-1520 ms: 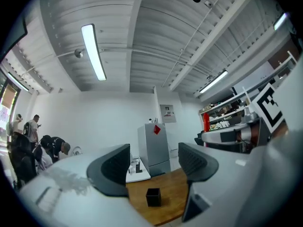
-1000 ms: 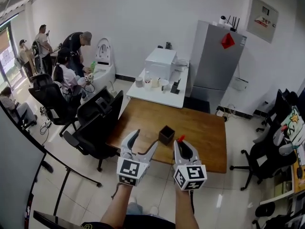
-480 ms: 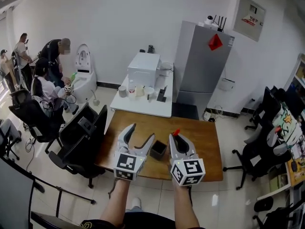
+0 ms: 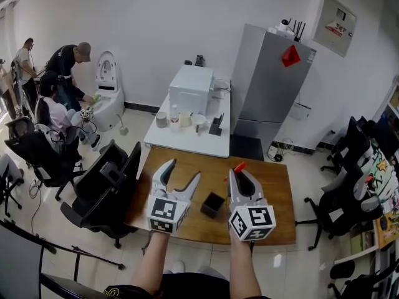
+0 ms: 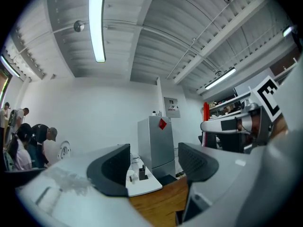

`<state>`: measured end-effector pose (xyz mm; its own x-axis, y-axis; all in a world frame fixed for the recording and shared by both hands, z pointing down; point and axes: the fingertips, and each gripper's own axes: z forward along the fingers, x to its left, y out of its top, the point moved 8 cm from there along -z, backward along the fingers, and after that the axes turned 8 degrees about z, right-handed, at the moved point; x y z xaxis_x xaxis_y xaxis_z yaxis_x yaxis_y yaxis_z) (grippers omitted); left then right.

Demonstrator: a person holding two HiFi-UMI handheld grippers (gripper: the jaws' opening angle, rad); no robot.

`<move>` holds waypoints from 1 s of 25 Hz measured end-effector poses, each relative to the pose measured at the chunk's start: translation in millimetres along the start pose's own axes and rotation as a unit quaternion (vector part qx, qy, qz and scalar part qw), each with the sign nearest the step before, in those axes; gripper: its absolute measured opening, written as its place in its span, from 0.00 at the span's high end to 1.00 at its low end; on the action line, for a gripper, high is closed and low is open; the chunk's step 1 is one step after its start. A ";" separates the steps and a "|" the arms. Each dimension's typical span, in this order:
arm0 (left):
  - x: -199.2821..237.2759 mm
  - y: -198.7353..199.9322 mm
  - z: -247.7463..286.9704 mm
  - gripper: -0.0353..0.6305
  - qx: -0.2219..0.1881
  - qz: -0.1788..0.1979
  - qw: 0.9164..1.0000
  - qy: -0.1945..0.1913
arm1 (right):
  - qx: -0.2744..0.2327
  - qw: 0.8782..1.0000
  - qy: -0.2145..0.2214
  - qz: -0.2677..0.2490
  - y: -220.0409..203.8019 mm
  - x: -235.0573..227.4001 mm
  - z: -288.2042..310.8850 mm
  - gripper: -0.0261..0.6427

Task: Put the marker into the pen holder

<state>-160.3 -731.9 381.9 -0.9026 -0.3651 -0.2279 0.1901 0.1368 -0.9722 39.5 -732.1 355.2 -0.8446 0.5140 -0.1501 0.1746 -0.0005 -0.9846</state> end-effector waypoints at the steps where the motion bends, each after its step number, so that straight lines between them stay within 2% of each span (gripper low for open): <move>1: -0.9 -1.0 3.9 0.47 0.002 -0.002 1.000 -0.001 | 0.004 1.000 -0.001 -0.004 -2.6 -4.1 3.7 0.90; 6: 1.1 1.4 20.5 0.47 0.009 -0.001 1.000 0.004 | 0.045 0.999 0.014 0.008 -35.9 -26.7 28.9 0.90; 11: -1.9 -1.0 29.3 0.48 0.010 -0.008 1.000 0.013 | 0.092 0.994 0.025 0.046 -88.8 -53.9 50.1 0.90; 19: -7.7 -23.7 32.2 0.48 0.048 -0.012 0.998 0.027 | 0.171 0.983 0.013 0.058 -194.1 -83.6 50.0 0.90; 25: -22.8 -52.7 39.5 0.49 0.086 -0.016 0.996 0.015 | 0.196 0.978 0.007 0.073 -230.0 -97.1 43.0 0.90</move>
<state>-134.5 -767.2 436.2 -0.9196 -0.3396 -0.1973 0.2219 -0.0346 -0.9745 59.6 -818.8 592.4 -0.8173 0.4956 -0.2939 0.0841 -0.4020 -0.9118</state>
